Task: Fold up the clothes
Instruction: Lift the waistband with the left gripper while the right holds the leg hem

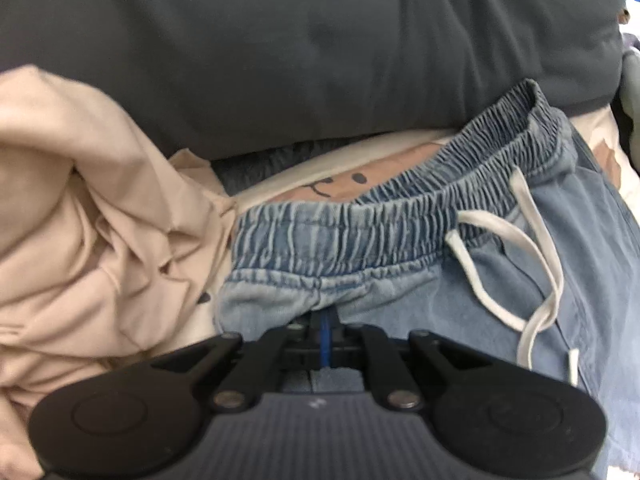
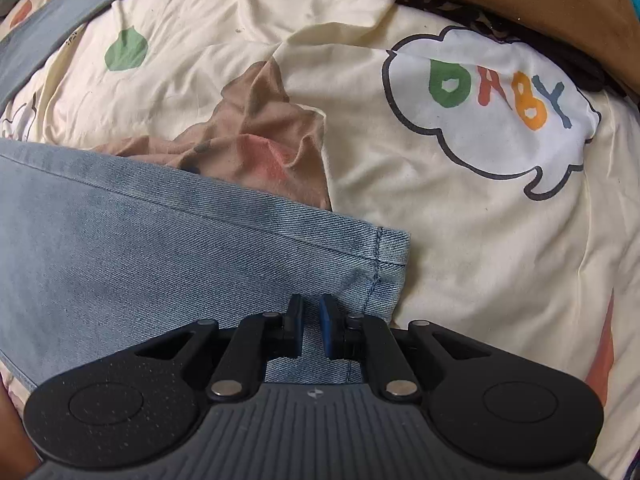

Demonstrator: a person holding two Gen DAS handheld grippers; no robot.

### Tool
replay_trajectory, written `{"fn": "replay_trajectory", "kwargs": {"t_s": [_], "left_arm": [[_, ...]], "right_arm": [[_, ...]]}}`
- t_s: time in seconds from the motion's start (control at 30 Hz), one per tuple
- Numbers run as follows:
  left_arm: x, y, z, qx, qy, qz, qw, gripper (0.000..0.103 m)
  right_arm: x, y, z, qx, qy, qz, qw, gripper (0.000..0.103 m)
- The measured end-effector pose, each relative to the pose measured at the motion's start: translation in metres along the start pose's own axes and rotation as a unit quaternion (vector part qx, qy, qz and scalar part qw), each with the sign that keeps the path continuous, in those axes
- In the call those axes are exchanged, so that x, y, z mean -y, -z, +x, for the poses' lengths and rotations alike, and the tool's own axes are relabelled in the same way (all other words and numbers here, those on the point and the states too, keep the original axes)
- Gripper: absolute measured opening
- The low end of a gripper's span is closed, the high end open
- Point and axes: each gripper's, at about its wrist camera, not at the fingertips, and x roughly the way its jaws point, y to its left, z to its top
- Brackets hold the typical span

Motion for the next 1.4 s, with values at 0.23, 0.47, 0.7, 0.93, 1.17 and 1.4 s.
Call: {"fn": "replay_trajectory", "kwargs": {"t_s": [0.23,0.47,0.7,0.93,1.17,1.4], "left_arm": [[-0.012,0.006,-0.008,-0.052,-0.006,0.059,0.9969,0.003],[0.015,0.003,-0.012,-0.052,-0.064,0.105,0.9911,0.003],[0.029,-0.005,-0.028,-0.021,-0.016,0.108,0.9938,0.016],[0.015,-0.015,0.015,-0.040,-0.040,0.072,0.9958,0.003],[0.035,-0.020,0.000,-0.050,-0.042,0.041,0.9971,0.018],[0.088,-0.028,-0.029,-0.023,0.016,0.071,0.9971,0.026]], "right_arm": [[0.003,0.001,-0.001,0.004,-0.001,0.004,1.000,0.015],[0.007,0.000,-0.001,0.001,-0.003,0.004,1.000,0.015],[0.013,0.002,-0.002,0.006,-0.009,0.010,1.000,0.015],[0.019,-0.001,-0.002,-0.002,-0.014,0.010,1.000,0.014],[0.024,0.004,-0.004,0.010,-0.015,0.011,1.000,0.014],[0.030,0.002,-0.005,0.004,-0.018,0.007,1.000,0.014]]}}
